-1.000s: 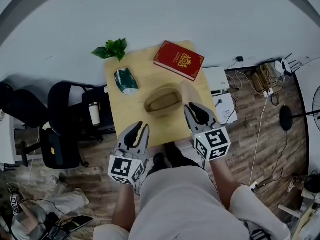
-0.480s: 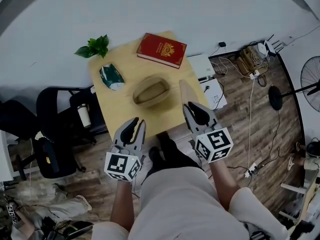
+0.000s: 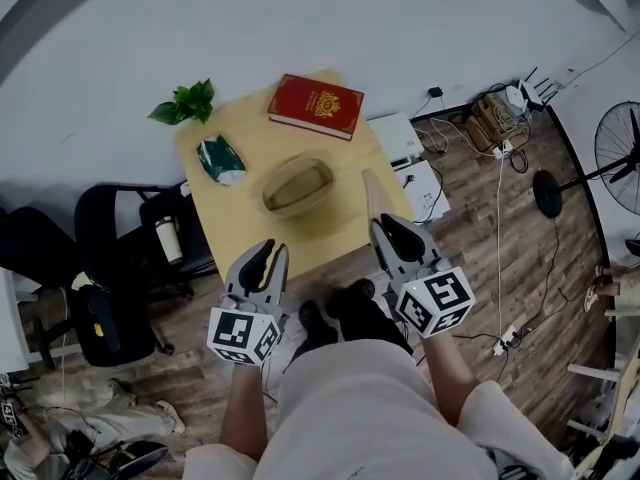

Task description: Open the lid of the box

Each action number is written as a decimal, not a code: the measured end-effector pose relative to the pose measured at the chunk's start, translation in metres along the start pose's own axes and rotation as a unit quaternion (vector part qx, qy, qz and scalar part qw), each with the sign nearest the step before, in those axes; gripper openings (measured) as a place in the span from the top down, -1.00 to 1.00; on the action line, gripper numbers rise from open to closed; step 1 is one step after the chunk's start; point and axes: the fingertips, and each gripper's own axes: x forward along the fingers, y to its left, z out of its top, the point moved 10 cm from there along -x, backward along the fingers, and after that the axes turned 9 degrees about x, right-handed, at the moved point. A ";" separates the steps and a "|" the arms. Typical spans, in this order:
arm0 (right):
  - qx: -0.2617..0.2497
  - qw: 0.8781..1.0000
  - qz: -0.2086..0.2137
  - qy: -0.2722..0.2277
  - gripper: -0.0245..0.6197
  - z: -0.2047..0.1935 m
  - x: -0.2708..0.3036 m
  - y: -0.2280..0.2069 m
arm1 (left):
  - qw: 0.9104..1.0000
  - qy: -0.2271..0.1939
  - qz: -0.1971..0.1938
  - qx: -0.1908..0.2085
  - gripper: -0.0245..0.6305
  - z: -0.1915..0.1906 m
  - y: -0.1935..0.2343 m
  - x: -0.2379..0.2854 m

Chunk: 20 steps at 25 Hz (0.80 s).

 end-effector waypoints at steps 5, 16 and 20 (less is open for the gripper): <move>-0.001 1.000 0.009 -0.013 0.75 0.001 -0.012 0.001 | 1.000 0.000 -0.007 0.011 0.71 0.006 -0.010 0.001; 0.007 0.999 0.025 -0.018 0.75 -0.002 -0.020 -0.005 | 1.000 -0.005 -0.002 0.015 0.71 0.024 -0.026 -0.006; 0.019 0.999 0.026 -0.023 0.75 -0.002 -0.021 -0.007 | 1.000 -0.002 0.002 0.021 0.72 0.028 -0.024 -0.009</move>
